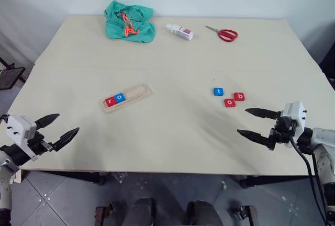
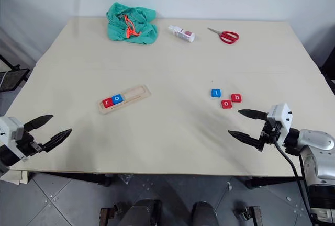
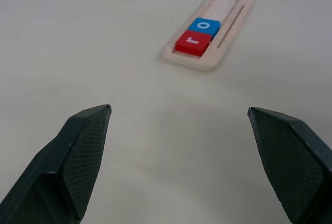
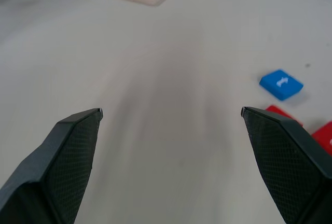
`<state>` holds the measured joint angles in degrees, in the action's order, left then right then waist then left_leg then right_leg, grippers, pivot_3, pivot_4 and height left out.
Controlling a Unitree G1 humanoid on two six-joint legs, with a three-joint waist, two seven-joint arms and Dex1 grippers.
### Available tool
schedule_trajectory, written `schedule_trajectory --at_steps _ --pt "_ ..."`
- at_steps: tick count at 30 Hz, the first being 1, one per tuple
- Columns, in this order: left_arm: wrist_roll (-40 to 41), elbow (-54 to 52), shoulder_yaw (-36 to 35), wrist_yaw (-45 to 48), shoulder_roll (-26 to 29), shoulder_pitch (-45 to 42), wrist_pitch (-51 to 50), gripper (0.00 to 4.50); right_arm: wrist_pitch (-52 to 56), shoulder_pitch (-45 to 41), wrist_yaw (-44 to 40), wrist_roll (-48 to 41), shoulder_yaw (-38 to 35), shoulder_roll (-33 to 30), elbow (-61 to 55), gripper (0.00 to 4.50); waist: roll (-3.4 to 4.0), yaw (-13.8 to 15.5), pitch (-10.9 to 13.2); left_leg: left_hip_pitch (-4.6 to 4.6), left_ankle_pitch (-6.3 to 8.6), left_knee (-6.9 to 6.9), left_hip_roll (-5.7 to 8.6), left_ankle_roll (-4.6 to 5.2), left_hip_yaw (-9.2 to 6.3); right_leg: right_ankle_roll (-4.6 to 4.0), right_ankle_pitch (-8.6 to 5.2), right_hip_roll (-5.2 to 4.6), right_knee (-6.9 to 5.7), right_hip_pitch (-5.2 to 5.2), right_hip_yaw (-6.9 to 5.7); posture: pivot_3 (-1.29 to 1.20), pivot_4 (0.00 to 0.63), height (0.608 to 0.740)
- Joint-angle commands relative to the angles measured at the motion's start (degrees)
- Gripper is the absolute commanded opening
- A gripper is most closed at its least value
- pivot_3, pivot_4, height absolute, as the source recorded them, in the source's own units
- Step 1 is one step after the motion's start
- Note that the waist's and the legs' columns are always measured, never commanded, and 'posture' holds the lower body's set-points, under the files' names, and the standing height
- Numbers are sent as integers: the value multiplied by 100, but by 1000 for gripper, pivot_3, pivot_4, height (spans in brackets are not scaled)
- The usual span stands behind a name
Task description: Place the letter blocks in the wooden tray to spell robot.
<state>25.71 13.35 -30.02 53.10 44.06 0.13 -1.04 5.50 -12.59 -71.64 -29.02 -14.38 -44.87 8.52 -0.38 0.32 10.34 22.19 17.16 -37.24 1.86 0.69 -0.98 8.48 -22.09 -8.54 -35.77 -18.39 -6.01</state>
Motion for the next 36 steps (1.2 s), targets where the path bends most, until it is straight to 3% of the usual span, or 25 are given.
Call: schedule_trajectory --at_steps 1,5,11,19,27,36 --pt "-50 216 297 146 160 -436 -199 4500 119 -94 135 -172 -100 2 -498 4477 0 34 0 0 0 0 0 0 1 0 0 0 0 -1 1 0 150 740" --pt "-266 804 780 421 262 -1147 -277 4500 246 -84 310 -217 -22 110 -880 4477 0 75 0 0 0 -5 1 0 2 0 0 1 -6 -2 1 0 150 740" --pt "-1069 2693 1777 948 351 -3071 183 4500 432 163 608 -310 -56 244 -1567 4477 -1 119 0 3 0 -8 6 0 2 0 0 2 -19 -7 -11 0 150 740" --pt "-1867 4815 2529 1400 -13 -4961 1026 4500 569 630 971 -444 -202 282 -2366 4477 -7 68 2 7 0 0 16 1 14 2 1 -2 -23 -13 -28 0 150 740" --pt "-2466 5736 2848 994 -338 -5663 1235 4500 641 1022 1343 -523 -341 303 -2830 4477 -18 39 9 9 0 -3 14 1 14 2 1 -3 -31 -13 -38 0 150 740" --pt "-2756 6006 2910 788 -439 -5698 1175 4500 657 1262 1417 -532 -449 226 -2934 4477 -20 40 10 9 0 -7 13 1 9 2 1 -4 -33 -13 -37 0 150 740"
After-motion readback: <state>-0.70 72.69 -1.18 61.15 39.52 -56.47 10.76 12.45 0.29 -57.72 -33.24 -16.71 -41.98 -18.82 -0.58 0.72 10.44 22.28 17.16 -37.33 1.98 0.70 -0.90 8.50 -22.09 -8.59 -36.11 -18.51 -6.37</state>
